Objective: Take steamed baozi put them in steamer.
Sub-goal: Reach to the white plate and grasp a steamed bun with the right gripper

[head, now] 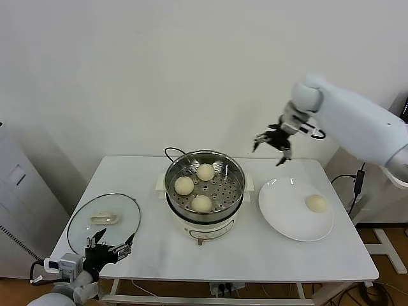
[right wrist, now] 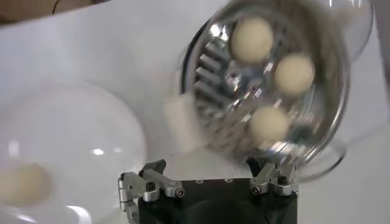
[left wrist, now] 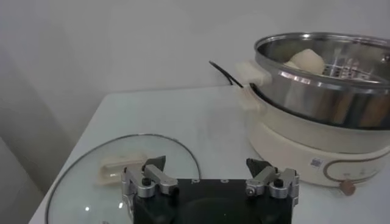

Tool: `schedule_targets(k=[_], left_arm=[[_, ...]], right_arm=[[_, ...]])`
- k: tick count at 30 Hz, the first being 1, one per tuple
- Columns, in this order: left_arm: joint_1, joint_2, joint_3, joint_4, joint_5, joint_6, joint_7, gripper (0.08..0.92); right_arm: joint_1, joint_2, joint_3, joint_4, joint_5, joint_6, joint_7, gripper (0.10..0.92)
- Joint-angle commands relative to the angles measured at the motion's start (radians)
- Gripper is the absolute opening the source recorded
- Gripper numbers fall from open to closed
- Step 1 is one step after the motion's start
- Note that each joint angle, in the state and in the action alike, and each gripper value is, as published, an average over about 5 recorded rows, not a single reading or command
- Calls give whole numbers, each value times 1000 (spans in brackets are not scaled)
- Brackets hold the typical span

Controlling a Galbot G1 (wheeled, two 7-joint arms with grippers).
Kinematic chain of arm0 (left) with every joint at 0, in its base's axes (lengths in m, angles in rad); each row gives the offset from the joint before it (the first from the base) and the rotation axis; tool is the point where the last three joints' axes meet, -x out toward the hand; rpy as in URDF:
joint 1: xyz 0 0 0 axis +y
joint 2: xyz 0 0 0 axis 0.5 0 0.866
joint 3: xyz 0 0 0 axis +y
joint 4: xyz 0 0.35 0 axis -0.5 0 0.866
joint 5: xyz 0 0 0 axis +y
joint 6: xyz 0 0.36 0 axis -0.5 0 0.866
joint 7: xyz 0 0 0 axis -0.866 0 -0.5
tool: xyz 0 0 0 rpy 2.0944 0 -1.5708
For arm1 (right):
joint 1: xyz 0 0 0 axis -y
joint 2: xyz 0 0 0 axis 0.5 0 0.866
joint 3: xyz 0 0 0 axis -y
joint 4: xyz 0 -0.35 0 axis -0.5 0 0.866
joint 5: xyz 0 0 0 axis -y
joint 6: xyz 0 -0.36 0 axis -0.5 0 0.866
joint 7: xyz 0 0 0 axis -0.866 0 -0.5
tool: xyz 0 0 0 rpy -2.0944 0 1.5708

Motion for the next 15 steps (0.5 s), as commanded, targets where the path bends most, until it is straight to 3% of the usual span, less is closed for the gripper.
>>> schedule_targets(k=[1,15], left_arm=[[0,0,1,-1,0,1,0,823],[1,-1,4,-5,0,1,1,823]], right_arm=[[-65,-89,-18,-161,17,-270,-18,823],[-351,-53,267,-306,-285,-211,94,823]])
